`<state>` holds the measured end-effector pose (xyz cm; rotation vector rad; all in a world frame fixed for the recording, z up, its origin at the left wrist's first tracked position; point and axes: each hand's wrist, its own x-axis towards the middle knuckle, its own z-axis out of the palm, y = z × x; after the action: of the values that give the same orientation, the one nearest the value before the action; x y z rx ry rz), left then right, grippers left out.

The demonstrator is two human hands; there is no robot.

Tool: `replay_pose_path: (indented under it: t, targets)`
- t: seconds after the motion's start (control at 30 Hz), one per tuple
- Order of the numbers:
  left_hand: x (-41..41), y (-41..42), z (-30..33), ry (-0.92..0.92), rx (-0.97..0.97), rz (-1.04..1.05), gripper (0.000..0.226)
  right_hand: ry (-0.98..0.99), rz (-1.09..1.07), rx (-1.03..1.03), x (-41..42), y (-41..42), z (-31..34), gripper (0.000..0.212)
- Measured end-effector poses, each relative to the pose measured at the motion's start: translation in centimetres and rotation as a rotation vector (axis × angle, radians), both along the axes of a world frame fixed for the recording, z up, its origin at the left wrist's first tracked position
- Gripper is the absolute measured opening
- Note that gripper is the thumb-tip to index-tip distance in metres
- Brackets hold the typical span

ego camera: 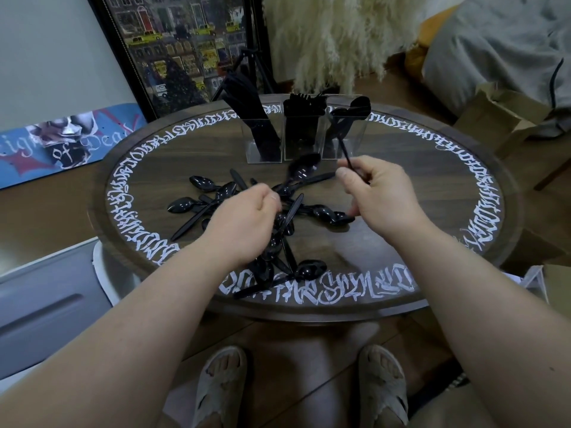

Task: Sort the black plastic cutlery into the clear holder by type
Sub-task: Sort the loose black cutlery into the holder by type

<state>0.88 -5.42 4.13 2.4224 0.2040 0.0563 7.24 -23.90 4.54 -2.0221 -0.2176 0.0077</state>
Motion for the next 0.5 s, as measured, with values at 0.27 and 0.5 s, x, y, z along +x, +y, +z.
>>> replay_pose_path:
  t: [0.27, 0.5]
  targets:
    - [0.6, 1.2, 0.0, -0.067, 0.003, 0.259, 0.028, 0.188, 0.146, -0.145, -0.7, -0.2, 0.4, 0.008]
    - [0.3, 0.6, 0.1, 0.017, 0.091, 0.11, 0.026, 0.057, 0.39, -0.258, -1.3, 0.5, 0.7, 0.043]
